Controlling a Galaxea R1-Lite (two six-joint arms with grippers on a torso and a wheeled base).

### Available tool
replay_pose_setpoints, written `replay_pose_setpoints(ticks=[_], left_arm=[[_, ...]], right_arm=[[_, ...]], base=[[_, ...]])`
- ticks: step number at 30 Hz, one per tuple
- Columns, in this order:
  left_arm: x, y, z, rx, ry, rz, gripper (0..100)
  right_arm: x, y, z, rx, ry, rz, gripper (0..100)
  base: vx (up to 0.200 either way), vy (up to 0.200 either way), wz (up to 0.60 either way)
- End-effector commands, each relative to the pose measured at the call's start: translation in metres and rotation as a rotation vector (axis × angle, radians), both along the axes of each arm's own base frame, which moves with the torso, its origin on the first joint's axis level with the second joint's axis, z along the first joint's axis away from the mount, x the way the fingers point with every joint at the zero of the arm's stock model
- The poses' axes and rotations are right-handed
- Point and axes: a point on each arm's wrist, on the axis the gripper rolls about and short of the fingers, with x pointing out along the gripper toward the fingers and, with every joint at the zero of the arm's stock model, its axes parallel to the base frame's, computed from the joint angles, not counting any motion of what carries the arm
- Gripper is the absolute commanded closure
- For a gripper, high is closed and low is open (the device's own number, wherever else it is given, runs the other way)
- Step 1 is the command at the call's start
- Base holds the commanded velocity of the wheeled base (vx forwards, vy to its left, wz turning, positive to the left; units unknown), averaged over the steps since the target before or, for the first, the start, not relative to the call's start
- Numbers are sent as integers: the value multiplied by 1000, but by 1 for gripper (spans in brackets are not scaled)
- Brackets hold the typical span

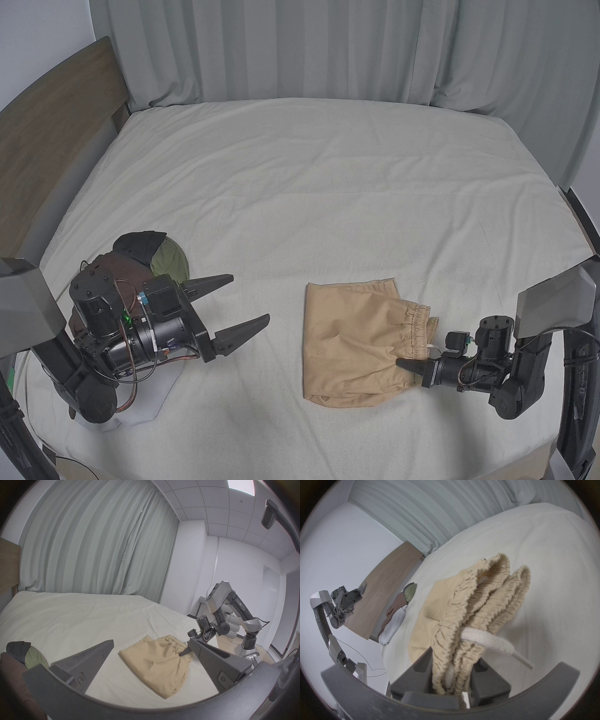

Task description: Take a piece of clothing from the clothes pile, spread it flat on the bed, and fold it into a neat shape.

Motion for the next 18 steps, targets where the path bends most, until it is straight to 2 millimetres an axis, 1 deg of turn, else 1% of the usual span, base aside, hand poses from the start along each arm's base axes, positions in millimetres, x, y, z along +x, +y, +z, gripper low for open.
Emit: replay_pose_setpoints(ticks=[1,4,14,18], left_arm=[[-1,0,1,-1,-2,0,0],[-1,0,1,-1,-4,0,0],[-3,1,4,-3,-10,0,0],[-3,1,4,-4,-11,1,0]], right_arm=[[-7,9,30,28,-76,33,100],[-9,12,39,44,-95,43,100],[-9,13,48,55,-127,45,100],[-11,15,57,70,-150,50,100]], base=[[0,0,0],[0,0,0],[0,0,0],[0,0,0]])
